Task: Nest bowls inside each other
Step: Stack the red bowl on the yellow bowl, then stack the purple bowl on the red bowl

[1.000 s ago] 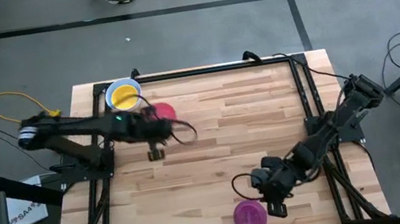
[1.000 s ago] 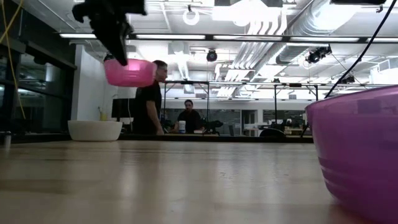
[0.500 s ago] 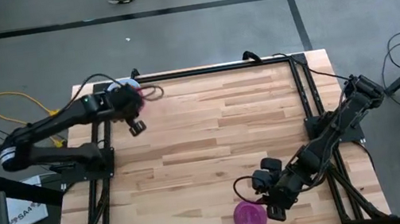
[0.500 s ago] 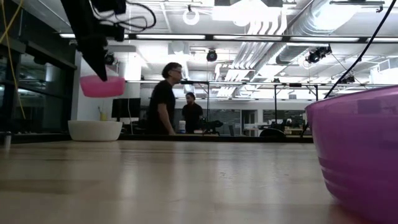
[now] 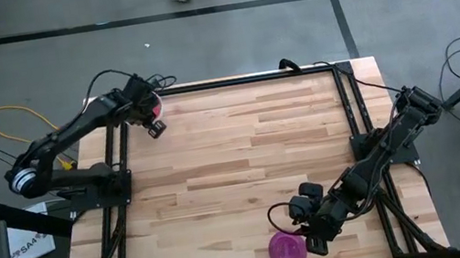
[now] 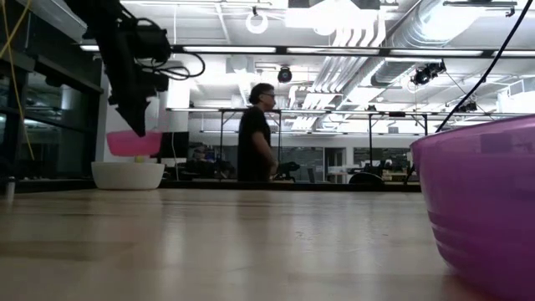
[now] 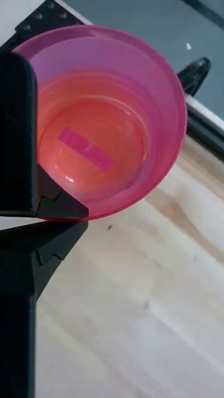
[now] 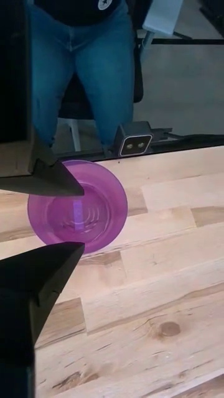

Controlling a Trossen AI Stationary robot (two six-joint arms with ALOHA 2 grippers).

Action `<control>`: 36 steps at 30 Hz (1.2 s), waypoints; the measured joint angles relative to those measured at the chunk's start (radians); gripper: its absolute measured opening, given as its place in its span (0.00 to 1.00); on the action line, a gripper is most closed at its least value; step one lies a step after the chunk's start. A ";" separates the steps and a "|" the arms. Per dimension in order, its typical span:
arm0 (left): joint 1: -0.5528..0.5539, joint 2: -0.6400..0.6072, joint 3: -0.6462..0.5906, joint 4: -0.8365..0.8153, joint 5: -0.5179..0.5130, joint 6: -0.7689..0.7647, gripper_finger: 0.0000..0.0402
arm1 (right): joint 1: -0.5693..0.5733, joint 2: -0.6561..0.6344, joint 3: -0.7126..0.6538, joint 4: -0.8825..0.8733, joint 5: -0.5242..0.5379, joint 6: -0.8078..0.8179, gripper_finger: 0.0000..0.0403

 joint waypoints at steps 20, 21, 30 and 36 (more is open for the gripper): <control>0.076 0.213 -0.003 0.092 -0.024 0.027 0.00 | 0.012 0.000 0.000 0.001 -0.003 0.005 0.30; 0.076 0.219 -0.003 0.093 -0.026 0.027 0.00 | 0.016 0.000 0.000 0.001 -0.001 0.006 0.30; 0.075 0.232 -0.003 0.104 0.003 0.053 0.12 | 0.034 0.000 0.000 0.002 0.000 0.009 0.30; 0.075 0.232 -0.003 0.103 0.024 0.056 0.17 | 0.034 0.001 0.000 0.002 0.001 0.009 0.30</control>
